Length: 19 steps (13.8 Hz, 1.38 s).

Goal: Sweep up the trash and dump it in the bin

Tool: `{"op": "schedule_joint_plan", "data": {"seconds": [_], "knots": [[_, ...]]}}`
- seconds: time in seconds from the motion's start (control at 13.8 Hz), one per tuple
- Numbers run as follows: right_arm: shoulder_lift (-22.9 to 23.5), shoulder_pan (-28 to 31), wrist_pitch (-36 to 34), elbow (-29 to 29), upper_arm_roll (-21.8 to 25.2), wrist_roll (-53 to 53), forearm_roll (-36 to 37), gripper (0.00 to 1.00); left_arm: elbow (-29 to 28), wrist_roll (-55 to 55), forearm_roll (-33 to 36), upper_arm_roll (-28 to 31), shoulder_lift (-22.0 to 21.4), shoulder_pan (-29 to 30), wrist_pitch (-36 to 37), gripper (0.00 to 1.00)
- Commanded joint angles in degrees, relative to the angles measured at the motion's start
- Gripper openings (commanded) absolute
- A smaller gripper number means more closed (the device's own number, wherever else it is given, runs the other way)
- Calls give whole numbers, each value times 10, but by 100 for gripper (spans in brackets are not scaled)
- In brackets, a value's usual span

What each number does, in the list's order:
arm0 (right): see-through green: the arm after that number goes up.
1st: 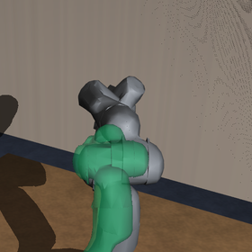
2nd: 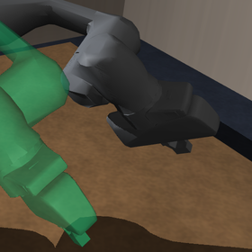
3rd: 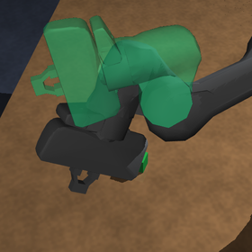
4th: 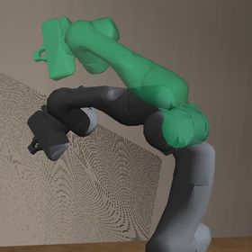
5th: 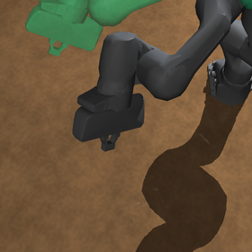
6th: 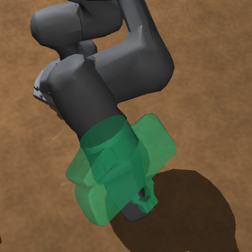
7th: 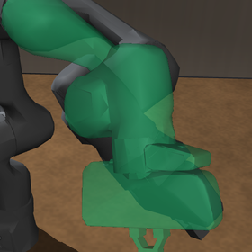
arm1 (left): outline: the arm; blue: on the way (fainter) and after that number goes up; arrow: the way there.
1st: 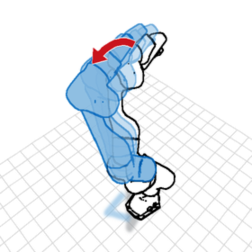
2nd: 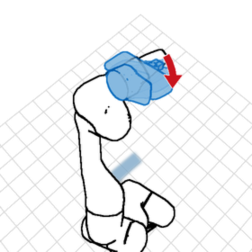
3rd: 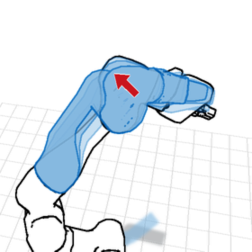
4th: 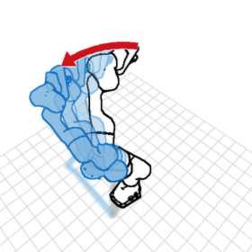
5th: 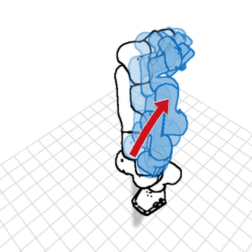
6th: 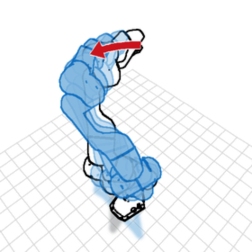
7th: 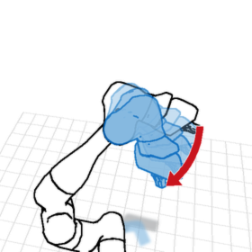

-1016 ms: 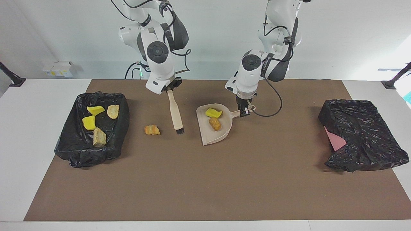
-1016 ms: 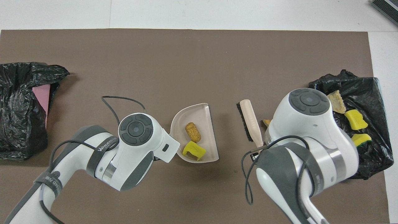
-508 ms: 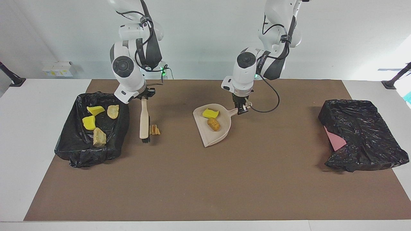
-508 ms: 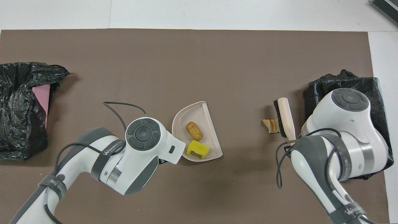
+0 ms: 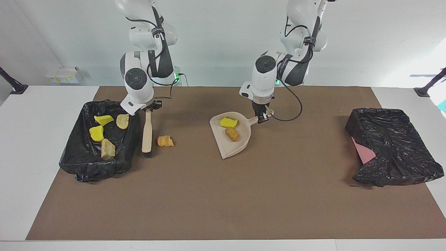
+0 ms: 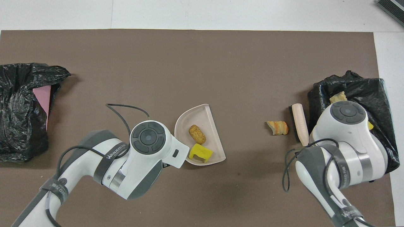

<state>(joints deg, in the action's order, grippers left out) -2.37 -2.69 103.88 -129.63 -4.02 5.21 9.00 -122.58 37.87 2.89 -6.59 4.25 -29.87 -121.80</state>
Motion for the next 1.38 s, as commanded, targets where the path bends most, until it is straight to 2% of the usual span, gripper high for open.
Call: {"op": "schedule_joint_plan", "data": {"seconds": [0.0, 0.29, 0.73, 1.02, 1.31], "knots": [[-8, -1, 16, -30, -8, 20, 10, 0, -10, -11, 12, 7, -13, -16, 8, 0], [8, -46, 40, -36, -9, 30, -28, 0, -16, -10, 24, 6, -14, -16, 4, 0], [39, -172, 80, -13, -9, 89, -135, 0, -20, -10, 34, 6, -14, -17, -3, 0], [41, -212, 81, 1, -12, 91, -183, 0, -28, -10, 34, 6, -15, -17, -12, 0], [37, -246, 82, 4, -12, 94, -216, 0, -39, -10, 34, 5, -15, -13, -51, 0]]}}
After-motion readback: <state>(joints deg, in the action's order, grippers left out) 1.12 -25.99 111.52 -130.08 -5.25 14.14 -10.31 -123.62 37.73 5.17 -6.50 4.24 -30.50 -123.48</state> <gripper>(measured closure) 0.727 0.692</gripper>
